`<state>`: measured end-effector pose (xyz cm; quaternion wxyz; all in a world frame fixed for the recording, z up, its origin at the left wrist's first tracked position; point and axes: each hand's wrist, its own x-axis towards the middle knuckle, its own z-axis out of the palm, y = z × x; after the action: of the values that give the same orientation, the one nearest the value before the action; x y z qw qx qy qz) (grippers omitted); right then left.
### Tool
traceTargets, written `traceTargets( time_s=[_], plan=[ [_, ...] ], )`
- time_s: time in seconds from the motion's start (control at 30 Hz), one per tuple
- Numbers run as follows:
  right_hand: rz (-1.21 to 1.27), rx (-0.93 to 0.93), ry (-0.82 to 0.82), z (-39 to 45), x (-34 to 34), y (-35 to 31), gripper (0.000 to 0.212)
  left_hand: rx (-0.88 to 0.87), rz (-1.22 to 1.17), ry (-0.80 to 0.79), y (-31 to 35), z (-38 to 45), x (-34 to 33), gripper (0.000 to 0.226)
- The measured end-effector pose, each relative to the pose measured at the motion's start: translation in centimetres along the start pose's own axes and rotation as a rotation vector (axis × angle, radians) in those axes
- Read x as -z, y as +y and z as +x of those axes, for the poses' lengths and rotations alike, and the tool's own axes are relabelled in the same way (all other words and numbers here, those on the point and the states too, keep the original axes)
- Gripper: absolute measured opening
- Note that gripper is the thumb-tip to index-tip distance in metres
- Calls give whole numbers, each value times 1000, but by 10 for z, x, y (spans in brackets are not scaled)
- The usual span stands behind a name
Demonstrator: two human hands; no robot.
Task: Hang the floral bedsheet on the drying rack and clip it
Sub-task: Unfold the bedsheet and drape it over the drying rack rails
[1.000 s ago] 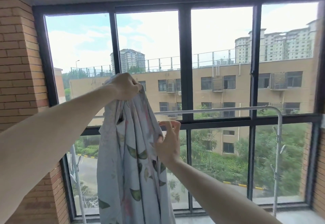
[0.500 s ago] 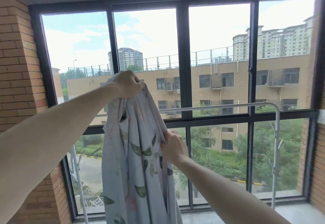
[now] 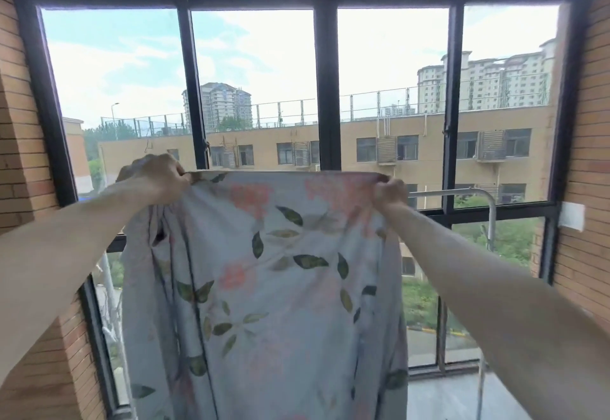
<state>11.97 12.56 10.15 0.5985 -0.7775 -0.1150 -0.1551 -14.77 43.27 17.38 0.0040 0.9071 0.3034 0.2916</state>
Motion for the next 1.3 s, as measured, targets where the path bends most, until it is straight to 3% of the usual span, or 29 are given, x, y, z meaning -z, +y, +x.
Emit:
traceTargets(
  time_s=[0.1,0.2,0.27,0.37,0.53,0.67,0.83,0.97,1.0,1.07,1.17,1.23,1.3],
  plan=[
    [262,296,154,12,19,-102,25,13,-69,18,-14,5,0,67],
    [-66,564,34,5,29,-120,39,52,-91,58,-36,10,5,71],
    [-171,579,55,19,37,-96,43,32,-91,55,-44,6,8,72],
    [-25,493,198,26,35,-85,43,-21,-91,49,-33,2,16,67],
    [-76,462,-38,2,25,-68,50,-89,-227,-78,-16,-6,22,23],
    [-4,433,-169,-12,16,-67,51,-158,-426,-161,3,-11,24,43],
    [67,419,-253,-35,-10,-74,51,-225,-519,-190,50,-27,21,41],
    [130,421,-266,-53,-25,-88,48,-360,-366,-209,85,-37,8,29],
    [138,423,-267,-55,-28,-91,49,-366,-344,-254,91,-38,1,42],
    [144,414,-276,-61,-33,-97,50,-331,-373,-304,101,-46,-9,89],
    [157,410,-317,-67,-38,-103,45,-311,-326,-310,116,-54,-26,115],
    [171,419,-348,-68,-40,-105,44,-305,-392,-353,123,-53,-34,97],
    [189,416,-355,-69,-39,-105,47,-288,-461,-323,125,-45,-42,49]
  ],
)
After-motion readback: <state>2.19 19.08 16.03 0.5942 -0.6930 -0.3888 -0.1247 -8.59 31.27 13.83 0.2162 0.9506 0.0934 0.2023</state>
